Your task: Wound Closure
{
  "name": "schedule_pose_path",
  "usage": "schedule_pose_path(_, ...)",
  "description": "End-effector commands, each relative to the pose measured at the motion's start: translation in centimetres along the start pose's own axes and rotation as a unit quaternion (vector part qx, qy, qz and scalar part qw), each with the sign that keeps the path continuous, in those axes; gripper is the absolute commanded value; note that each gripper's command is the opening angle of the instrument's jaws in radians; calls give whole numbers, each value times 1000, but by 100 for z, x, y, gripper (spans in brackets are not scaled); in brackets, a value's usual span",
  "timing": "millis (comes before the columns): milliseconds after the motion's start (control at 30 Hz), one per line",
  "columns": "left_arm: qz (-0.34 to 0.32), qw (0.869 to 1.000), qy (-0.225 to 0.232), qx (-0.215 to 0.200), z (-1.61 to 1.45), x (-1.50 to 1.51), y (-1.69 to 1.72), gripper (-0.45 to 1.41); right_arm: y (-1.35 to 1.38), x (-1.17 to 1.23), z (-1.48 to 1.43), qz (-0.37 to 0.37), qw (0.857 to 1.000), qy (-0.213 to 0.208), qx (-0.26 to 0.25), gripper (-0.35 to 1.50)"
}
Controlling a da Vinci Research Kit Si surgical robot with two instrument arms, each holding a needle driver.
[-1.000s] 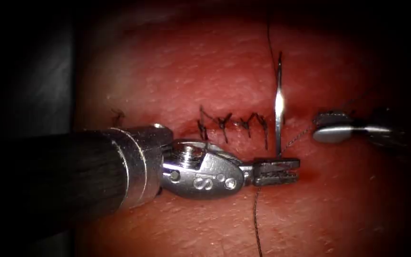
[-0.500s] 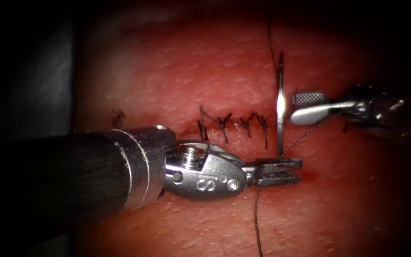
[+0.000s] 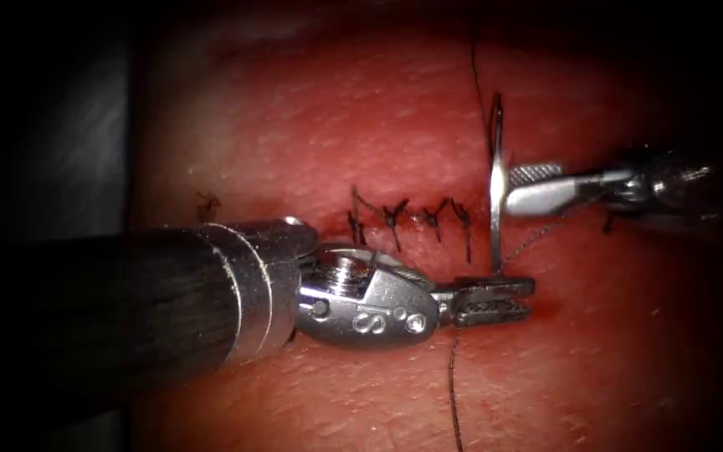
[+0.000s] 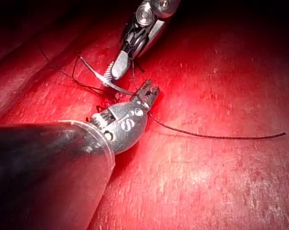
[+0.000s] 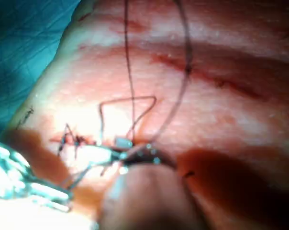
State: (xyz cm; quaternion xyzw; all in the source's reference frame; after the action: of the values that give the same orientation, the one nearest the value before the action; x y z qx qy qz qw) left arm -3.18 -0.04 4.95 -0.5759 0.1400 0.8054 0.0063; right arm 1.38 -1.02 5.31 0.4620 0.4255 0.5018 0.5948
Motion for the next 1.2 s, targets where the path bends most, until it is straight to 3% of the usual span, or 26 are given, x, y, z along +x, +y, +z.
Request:
schedule_pose_path(33,2,1000,0,-1,7,-3,4,-45,2,-7,17,4,1000,0,1,98)
schedule_pose_path(233,5,1000,-1,0,7,-1,5,-45,0,-3,31,9,1000,6,-3,95)
schedule_pose_path(333,8,1000,-1,0,7,0,6,-45,-1,-3,35,9,1000,8,-5,84)
schedule_pose_path(400,8,1000,0,-2,7,0,6,-45,-2,-4,35,9,1000,8,-9,51)
schedule_pose_path(433,8,1000,-2,-1,7,0,5,-45,-3,-5,34,10,1000,3,-20,-6)
schedule_pose_path(467,11,1000,-2,-1,7,0,5,-45,-4,-6,33,10,1000,-4,-28,-35)
schedule_pose_path(700,10,1000,-9,2,9,0,5,-45,0,-8,21,10,998,-6,-67,-35)
schedule_pose_path(733,10,1000,-12,4,9,1,6,-38,1,-7,20,11,998,-5,-69,-35)
schedule_pose_path(767,1,1000,-17,4,9,2,6,0,3,-6,18,11,997,-3,-72,-35)
schedule_pose_path(833,-25,999,-20,1,8,7,8,36,6,-4,15,-9,997,-1,-78,-35)
schedule_pose_path(967,-74,997,-24,-3,3,27,13,32,14,1,7,-58,995,10,-78,-35)
schedule_pose_path(1200,-100,994,22,-36,-21,77,3,25,19,10,-2,-149,986,36,-68,-35)
